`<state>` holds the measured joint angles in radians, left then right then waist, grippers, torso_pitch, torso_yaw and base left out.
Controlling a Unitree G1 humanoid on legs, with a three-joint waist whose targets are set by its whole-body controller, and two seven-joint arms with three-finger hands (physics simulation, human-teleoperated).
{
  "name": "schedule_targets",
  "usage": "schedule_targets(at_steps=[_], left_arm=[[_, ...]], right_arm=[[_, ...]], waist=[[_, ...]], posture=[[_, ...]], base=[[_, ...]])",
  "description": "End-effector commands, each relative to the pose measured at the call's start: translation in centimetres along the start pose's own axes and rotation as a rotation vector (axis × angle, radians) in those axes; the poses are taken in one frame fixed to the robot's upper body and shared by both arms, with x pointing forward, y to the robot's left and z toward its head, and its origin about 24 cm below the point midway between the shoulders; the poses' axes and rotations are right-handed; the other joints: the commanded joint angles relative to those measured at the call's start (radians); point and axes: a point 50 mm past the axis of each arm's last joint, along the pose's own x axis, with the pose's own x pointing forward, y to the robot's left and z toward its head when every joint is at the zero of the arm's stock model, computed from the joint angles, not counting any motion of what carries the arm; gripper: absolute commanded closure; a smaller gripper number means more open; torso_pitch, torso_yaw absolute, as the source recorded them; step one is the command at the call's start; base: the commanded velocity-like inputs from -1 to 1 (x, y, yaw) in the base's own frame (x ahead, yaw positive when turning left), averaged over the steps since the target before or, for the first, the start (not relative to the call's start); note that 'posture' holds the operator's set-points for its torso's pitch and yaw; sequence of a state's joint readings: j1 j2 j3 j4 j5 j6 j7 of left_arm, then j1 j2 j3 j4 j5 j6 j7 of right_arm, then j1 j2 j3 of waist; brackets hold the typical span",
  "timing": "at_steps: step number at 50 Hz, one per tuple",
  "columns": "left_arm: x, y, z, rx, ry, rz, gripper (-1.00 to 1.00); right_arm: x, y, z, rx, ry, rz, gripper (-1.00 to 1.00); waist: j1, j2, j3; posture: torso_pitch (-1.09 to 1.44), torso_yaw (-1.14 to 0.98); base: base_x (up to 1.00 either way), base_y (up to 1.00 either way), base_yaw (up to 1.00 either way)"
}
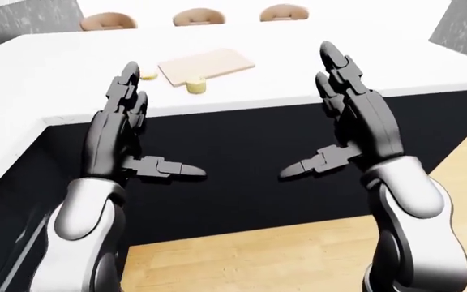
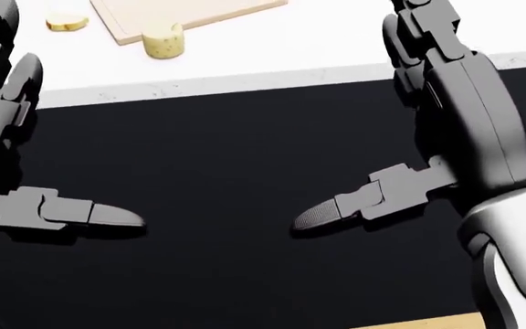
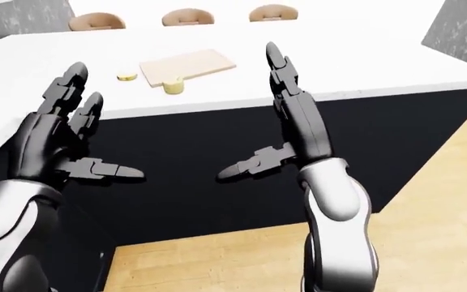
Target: Place the bread and cheese on the cutting board.
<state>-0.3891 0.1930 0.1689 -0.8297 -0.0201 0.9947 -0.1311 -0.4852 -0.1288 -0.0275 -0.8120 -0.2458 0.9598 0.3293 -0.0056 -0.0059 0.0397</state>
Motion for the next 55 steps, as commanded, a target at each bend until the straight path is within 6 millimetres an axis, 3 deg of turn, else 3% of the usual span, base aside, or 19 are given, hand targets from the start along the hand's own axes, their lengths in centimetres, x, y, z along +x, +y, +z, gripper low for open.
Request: schedule_targets(at_steps=[1,3,5,15,18,19,21,26,29,30,31,33,40,44,45,47,50,53,55], left_arm=[[-0.21,0.36,1.30,0.018,-0.077,0.027,-1.00],[-0.20,0.35,1.28,0.016,-0.075,0.026,-1.00],[-0.20,0.31,1.23,0.015,-0.074,0.025,-1.00],[-0.12,0.23,1.38,0.017,-0.078,0.021,-1.00],[-0.15,0.23,1.46,0.017,-0.078,0.020,-1.00],[-0.13,0.23,1.47,0.018,-0.079,0.019,-1.00],[-0.05,0.19,1.54,0.019,-0.080,0.018,-1.00],[-0.09,0.12,1.44,0.020,-0.078,0.017,-1.00],[-0.11,0.13,1.40,0.020,-0.078,0.017,-1.00],[-0.13,0.12,1.39,0.020,-0.078,0.017,-1.00],[-0.13,0.13,1.36,0.019,-0.078,0.017,-1.00],[-0.13,0.12,1.28,0.019,-0.077,0.017,-1.00],[-0.17,0.08,1.09,0.018,-0.075,0.017,-1.00],[-0.19,0.02,1.13,0.019,-0.075,0.017,-1.00],[-0.20,0.00,1.14,0.019,-0.075,0.016,-1.00],[-0.20,-0.03,1.12,0.021,-0.076,0.016,-1.00],[-0.23,-0.01,1.08,0.020,-0.075,0.015,-1.00],[-0.23,-0.01,1.04,0.020,-0.075,0.015,-1.00],[-0.23,-0.02,1.04,0.020,-0.075,0.015,-1.00]], right_arm=[[-0.17,0.10,1.34,-0.016,-0.082,0.006,-1.00],[-0.29,0.18,1.53,-0.018,-0.093,0.009,-1.00],[-0.29,0.18,1.59,-0.019,-0.098,0.009,-1.00],[-0.15,0.24,1.87,-0.027,-0.104,0.016,-1.00],[-0.15,0.28,1.92,-0.028,-0.106,0.019,-1.00],[-0.12,0.28,1.94,-0.028,-0.106,0.019,-1.00],[-0.06,0.25,1.95,-0.028,-0.107,0.019,-1.00],[-0.11,0.28,1.73,-0.030,-0.106,0.020,-1.00],[-0.17,0.33,1.71,-0.030,-0.107,0.022,-1.00],[-0.20,0.34,1.72,-0.029,-0.107,0.022,-1.00],[-0.21,0.36,1.67,-0.029,-0.107,0.022,-1.00],[-0.24,0.40,1.62,-0.029,-0.107,0.024,-1.00],[-0.36,0.53,1.54,-0.029,-0.108,0.028,-1.00],[-0.37,0.47,1.48,-0.027,-0.107,0.026,-1.00],[-0.38,0.47,1.46,-0.027,-0.107,0.026,-1.00],[-0.37,0.45,1.43,-0.026,-0.107,0.026,-1.00],[-0.35,0.42,1.43,-0.021,-0.105,0.027,-1.00],[-0.41,0.47,1.44,-0.020,-0.107,0.030,-1.00],[-0.41,0.49,1.44,-0.022,-0.107,0.031,-1.00]], waist=[[0.002,0.001,-0.008],[-0.003,0.034,-0.007],[-0.008,0.101,-0.024],[0.004,0.011,-0.021],[0.006,-0.062,-0.034],[-0.002,-0.017,-0.025],[0.001,-0.034,-0.028],[0.004,0.000,-0.017],[-0.001,0.053,-0.016],[-0.003,0.090,-0.026],[-0.010,0.101,-0.040],[-0.003,0.085,-0.018],[-0.002,0.016,-0.018],[0.006,-0.045,-0.033],[-0.004,-0.024,-0.023],[0.002,-0.036,-0.025],[0.005,-0.017,-0.026],[0.003,0.017,-0.012],[-0.003,0.064,-0.018]], posture=[[0.00,0.00],[0.00,0.00],[0.00,0.00],[0.00,0.00],[0.00,0.00],[0.00,0.00],[0.00,0.00],[0.00,0.00],[0.00,0.00],[0.00,0.00],[0.00,0.00],[0.00,0.00],[0.00,0.00],[0.00,0.00],[0.00,0.00],[0.00,0.00],[0.00,0.00],[0.00,0.00],[0.00,0.00]], base=[[0.12,0.12,0.00],[0.12,0.12,0.00],[0.09,0.13,0.00],[0.01,0.14,0.00],[0.01,0.14,0.00],[0.02,0.13,0.00],[0.01,0.14,0.00],[0.01,0.14,0.00],[0.01,0.14,0.00],[0.00,0.13,0.00],[0.01,0.14,0.00],[0.01,0.13,0.00],[0.01,0.14,0.00],[0.01,0.14,0.00],[0.01,0.14,0.00],[0.01,0.14,0.00],[0.01,0.13,0.00],[0.02,0.12,0.00],[0.02,0.11,0.00]])
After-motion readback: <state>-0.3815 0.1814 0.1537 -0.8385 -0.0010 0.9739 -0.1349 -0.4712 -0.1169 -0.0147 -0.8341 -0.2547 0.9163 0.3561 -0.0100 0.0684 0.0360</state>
